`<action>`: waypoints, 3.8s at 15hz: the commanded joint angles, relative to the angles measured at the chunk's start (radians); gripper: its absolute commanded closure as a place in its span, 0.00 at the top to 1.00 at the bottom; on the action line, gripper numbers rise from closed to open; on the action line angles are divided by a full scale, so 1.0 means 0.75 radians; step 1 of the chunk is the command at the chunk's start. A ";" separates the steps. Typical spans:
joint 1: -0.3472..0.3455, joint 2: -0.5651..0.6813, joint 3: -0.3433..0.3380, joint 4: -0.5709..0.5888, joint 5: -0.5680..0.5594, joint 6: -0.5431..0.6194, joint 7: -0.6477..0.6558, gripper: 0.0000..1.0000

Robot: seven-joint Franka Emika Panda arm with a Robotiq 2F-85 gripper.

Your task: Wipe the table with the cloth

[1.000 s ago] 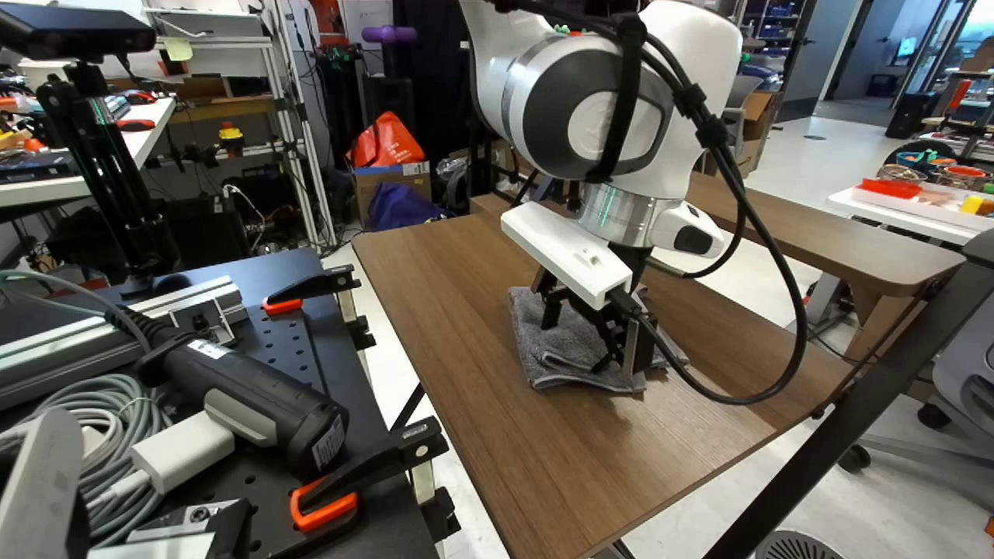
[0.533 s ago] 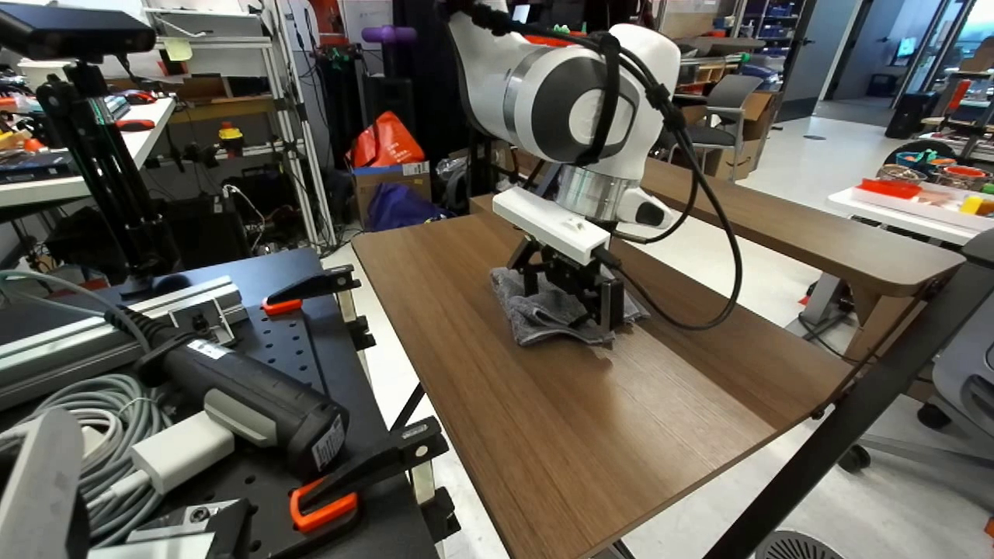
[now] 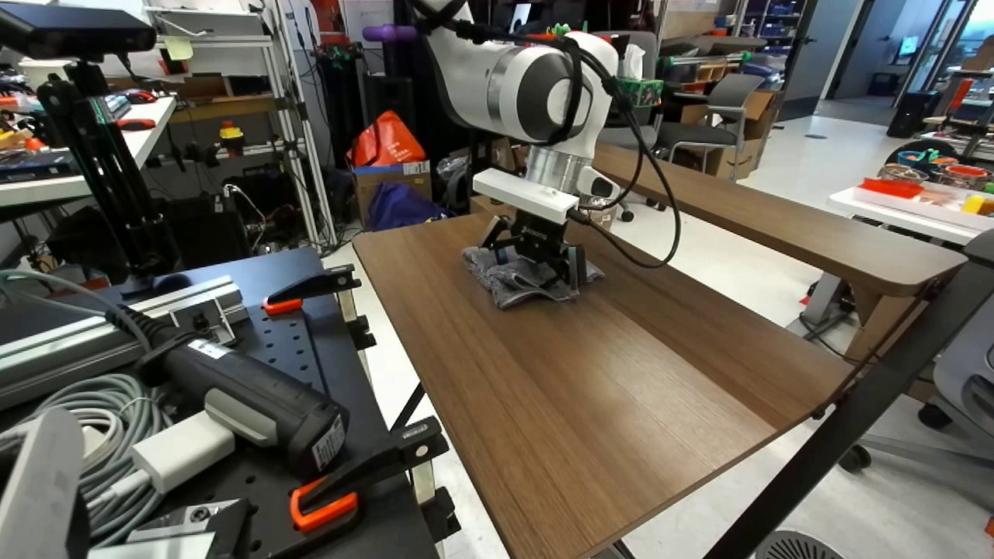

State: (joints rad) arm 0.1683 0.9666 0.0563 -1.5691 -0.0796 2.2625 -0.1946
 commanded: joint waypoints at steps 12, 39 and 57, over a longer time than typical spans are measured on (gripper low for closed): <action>0.020 -0.143 0.079 -0.015 -0.065 -0.200 -0.117 1.00; -0.018 -0.003 0.074 0.028 -0.066 -0.072 -0.131 1.00; -0.520 -0.082 0.029 -0.092 0.186 -0.011 -0.222 1.00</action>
State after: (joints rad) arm -0.2183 0.9425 0.0762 -1.5835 0.0446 2.2213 -0.3503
